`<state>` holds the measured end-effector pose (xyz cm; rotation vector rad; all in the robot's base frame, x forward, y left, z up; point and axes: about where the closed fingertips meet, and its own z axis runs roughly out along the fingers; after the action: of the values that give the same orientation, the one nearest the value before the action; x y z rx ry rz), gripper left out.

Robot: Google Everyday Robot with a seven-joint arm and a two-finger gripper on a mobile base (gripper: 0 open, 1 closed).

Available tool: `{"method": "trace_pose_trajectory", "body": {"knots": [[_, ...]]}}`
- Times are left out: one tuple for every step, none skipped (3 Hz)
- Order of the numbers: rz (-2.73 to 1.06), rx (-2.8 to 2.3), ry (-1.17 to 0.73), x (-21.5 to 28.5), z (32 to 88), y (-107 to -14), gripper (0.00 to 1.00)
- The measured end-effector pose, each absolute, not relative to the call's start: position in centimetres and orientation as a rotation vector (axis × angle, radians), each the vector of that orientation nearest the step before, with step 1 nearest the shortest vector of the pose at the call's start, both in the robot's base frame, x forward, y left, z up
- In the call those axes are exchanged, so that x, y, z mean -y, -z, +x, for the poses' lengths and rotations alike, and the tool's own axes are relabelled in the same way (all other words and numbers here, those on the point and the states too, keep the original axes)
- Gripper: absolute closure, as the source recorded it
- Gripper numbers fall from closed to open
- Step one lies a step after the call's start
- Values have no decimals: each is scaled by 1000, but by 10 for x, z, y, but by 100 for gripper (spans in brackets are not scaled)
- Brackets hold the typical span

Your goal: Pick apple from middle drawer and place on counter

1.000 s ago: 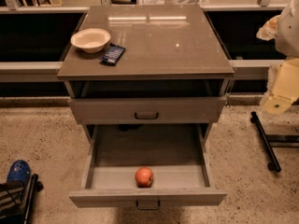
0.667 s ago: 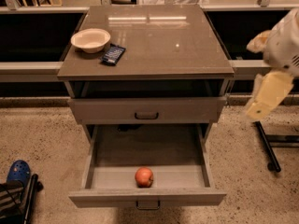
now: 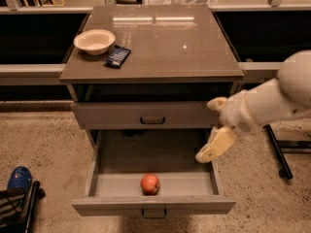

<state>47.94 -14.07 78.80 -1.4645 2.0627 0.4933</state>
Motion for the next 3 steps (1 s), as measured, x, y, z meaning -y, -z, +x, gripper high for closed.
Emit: {"method": "trace_pose_trajectory", "body": {"knots": [[-1569,-1894,-493,127,488,-753,0],[-1587,-1881,-486,125,487,-753,0],[-1493,-1736,-623,72,516,-720,0]]}}
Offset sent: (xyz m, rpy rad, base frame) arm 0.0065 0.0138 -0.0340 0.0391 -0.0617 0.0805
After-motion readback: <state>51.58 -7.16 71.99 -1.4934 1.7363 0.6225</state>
